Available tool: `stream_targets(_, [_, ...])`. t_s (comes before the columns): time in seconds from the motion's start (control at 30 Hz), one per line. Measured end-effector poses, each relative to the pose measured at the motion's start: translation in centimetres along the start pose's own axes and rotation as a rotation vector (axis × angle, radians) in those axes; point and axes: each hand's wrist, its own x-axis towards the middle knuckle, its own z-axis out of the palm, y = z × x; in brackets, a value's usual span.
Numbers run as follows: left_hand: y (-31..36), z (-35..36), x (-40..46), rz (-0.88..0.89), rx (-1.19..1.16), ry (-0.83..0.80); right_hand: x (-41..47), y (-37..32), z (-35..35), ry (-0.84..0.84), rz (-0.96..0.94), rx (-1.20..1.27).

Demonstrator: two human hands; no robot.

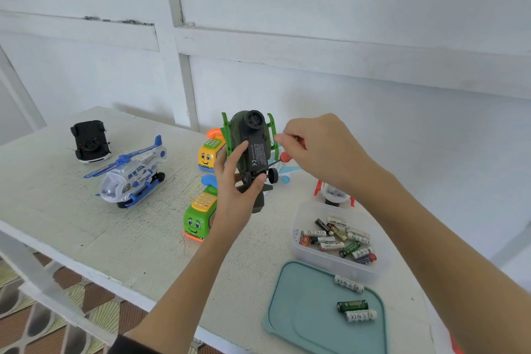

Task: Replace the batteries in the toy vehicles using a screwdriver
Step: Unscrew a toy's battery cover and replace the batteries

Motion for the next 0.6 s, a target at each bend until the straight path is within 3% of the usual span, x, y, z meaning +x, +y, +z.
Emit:
stream_targets(0.13, [0.0, -0.2, 0.2, 0.006, -0.019, 0.017, -0.4, -0.3, -0.3, -0.046, -0.066, 0.227])
stream_targets(0.37, [-0.1, -0.1, 0.2, -0.013, -0.016, 0.019, 0.1, -0.6, -0.2, -0.029, 0.074, 0.023])
stream_targets(0.5, [-0.2, 0.0, 0.2, -0.017, -0.021, 0.014, 0.2, -0.3, -0.6, 0.003, 0.042, 0.281])
stream_targets(0.6, [-0.2, 0.0, 0.3, -0.009, -0.011, 0.009, 0.4, -0.2, -1.0, -0.049, 0.062, 0.261])
